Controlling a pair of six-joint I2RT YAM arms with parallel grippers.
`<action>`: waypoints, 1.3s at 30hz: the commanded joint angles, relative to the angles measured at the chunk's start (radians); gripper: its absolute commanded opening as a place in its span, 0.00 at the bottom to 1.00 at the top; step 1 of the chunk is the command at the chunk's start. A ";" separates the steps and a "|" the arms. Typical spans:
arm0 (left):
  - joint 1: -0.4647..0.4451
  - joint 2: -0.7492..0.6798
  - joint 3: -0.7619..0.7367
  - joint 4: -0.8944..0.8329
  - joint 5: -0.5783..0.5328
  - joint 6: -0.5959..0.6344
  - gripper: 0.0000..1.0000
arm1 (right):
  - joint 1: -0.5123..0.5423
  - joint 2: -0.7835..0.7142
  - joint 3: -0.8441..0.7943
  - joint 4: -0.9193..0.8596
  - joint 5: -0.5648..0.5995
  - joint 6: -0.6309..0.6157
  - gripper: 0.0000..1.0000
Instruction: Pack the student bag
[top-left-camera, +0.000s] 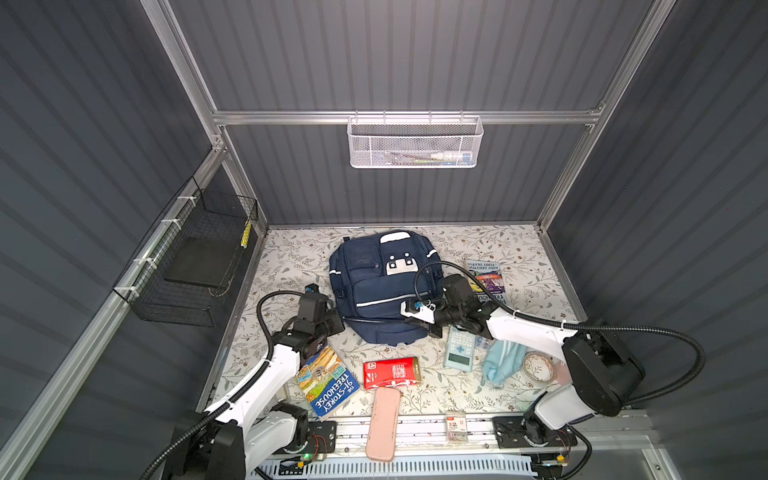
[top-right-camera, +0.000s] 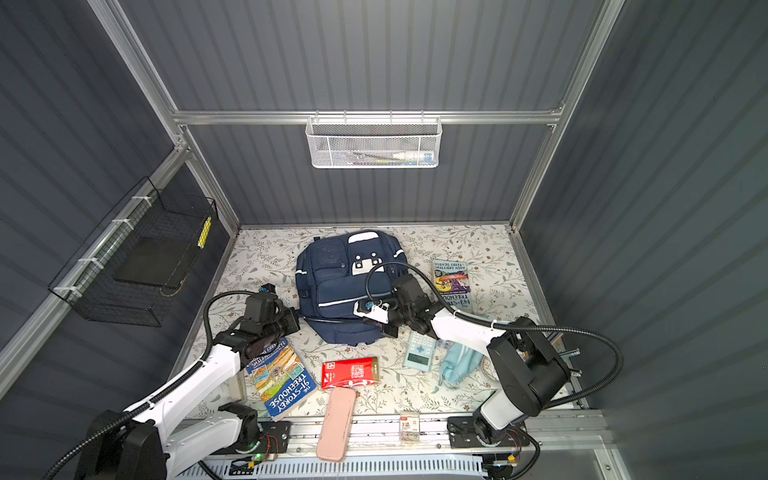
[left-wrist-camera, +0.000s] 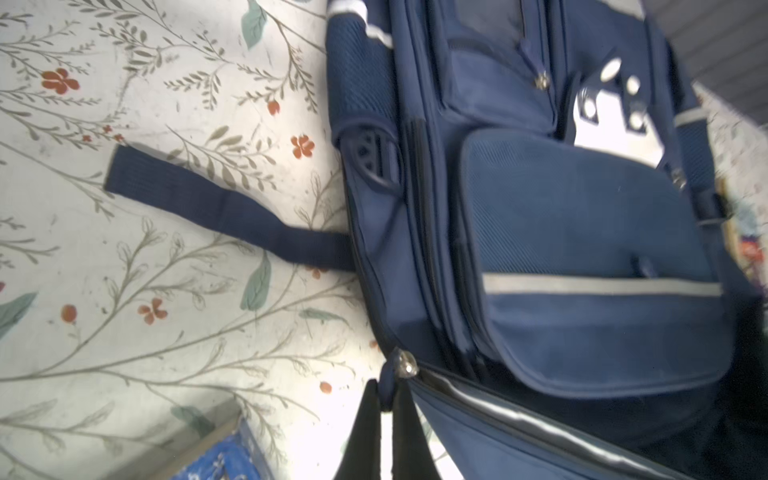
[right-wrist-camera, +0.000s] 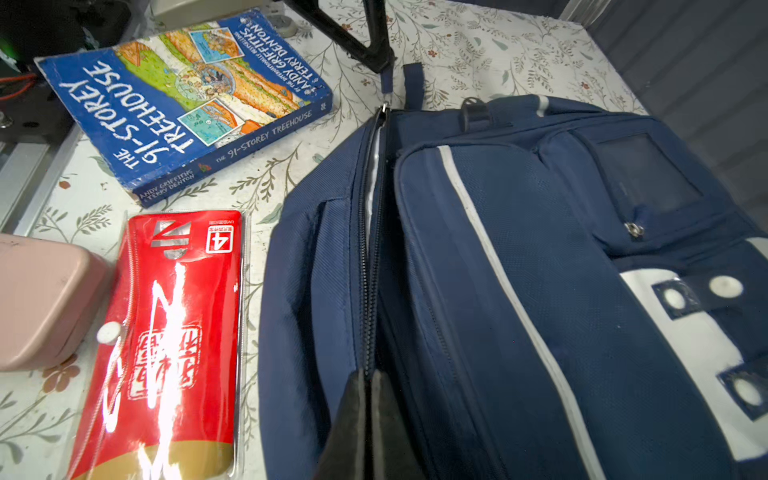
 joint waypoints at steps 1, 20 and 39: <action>0.063 0.011 0.029 -0.007 -0.004 0.048 0.00 | -0.077 -0.006 0.031 -0.056 -0.028 0.012 0.06; -0.170 -0.117 0.059 -0.055 0.077 -0.084 0.00 | 0.301 0.235 0.226 0.139 0.314 0.401 0.59; -0.067 0.059 0.041 0.040 -0.080 -0.011 0.00 | 0.352 0.179 0.140 0.096 0.425 0.298 0.00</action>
